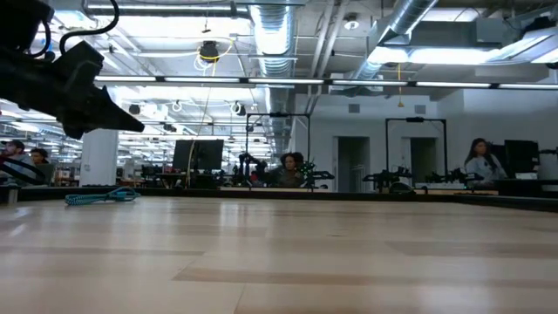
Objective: Pick and place USB-C Cables
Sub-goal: Put the black blue charger cable into the orange bin
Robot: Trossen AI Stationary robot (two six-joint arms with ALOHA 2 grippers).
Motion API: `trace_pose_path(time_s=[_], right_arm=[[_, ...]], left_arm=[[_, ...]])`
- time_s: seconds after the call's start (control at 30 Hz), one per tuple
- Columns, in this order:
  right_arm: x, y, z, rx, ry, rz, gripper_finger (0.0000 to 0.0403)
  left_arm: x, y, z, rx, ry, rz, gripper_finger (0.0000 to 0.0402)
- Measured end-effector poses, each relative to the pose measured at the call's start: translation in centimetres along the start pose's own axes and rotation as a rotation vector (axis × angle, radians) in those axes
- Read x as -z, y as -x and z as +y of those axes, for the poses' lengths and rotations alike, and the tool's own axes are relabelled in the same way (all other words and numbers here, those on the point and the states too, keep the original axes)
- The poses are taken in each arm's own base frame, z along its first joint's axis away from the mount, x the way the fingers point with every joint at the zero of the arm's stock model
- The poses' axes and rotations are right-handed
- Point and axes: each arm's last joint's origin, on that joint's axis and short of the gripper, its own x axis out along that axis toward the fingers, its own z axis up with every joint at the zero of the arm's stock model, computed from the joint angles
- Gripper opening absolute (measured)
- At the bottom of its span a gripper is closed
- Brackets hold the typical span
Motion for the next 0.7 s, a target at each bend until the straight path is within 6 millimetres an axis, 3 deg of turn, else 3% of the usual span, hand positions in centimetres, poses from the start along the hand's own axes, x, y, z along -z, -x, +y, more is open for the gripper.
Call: trace_pose_path(time_s=[0.17, 0.27, 0.33, 0.4, 0.5, 0.6, 0.7], right_arm=[[-5.4, -1.5, -1.8, 0.136, 0.128, -0.27, 0.0179], [-10.1, -2.5, -2.8, 0.257, 0.056, -0.576, 0.0176], [-13.6, -3.3, -3.9, 0.274, -0.016, -0.692, 0.0174], [-16.9, -4.2, -5.2, 0.216, -0.062, -0.787, 0.0171], [-21.0, -6.5, -7.2, -0.009, -0.013, -0.893, 0.0168], [-23.8, -8.7, -9.2, -0.22, 0.017, -0.956, 0.0164], [-25.8, -10.9, -11.4, -0.283, -0.017, -0.998, 0.0159]], left_arm=[[0.5, -0.2, -0.2, 0.008, -0.013, 0.041, 0.0], [0.8, -0.4, -0.2, -0.01, -0.043, 0.063, 0.0], [1.0, -0.5, -0.2, -0.023, -0.055, 0.075, 0.0], [1.2, -0.6, -0.2, -0.046, -0.061, 0.076, 0.0], [1.3, -0.6, -0.1, -0.076, -0.074, 0.069, 0.0], [1.4, -0.7, -0.1, -0.083, -0.093, 0.07, 0.0], [1.4, -0.7, -0.2, -0.068, -0.095, 0.079, 0.0]])
